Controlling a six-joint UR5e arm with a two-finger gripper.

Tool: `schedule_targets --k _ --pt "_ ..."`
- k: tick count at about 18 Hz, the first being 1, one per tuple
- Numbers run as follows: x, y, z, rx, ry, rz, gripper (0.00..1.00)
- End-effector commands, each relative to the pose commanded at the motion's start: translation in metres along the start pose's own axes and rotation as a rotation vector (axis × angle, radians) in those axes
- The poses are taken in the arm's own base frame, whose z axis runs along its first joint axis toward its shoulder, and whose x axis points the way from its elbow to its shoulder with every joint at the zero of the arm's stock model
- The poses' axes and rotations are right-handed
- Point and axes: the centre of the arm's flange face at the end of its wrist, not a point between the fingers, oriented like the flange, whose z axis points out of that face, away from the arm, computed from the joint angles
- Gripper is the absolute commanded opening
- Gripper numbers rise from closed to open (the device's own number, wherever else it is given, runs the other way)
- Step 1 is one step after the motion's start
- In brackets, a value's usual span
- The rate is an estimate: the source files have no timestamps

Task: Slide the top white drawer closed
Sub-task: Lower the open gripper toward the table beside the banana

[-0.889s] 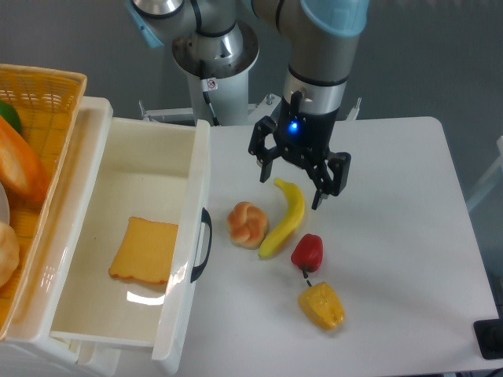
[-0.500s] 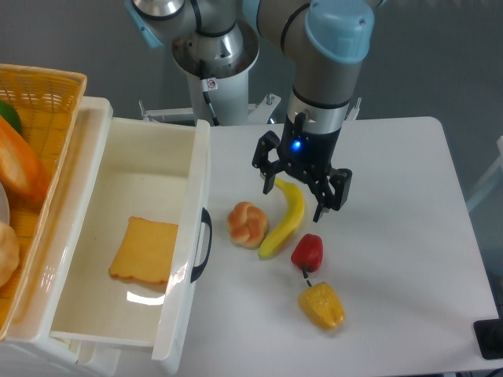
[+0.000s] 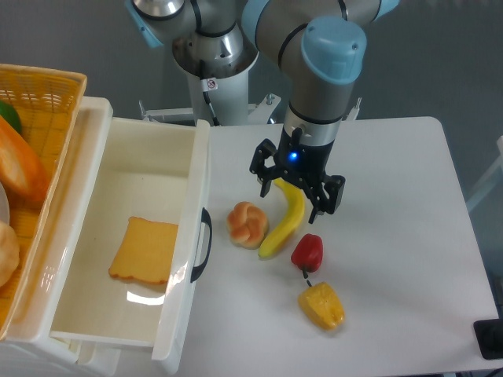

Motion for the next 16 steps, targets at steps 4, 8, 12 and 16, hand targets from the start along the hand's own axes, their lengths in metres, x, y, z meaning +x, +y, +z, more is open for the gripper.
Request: schedule_targets --k 4,8,12,16 --pt "-0.003 -0.003 0.004 -0.011 -0.001 -0.065 1.0" --pt "0.001 -0.017 0.012 -0.013 0.01 -0.179 1.0" --pt "-0.007 -0.025 0.031 -0.017 0.013 -0.276 1.0" --pt "-0.008 -0.04 0.044 -0.02 0.018 -0.284 1.0"
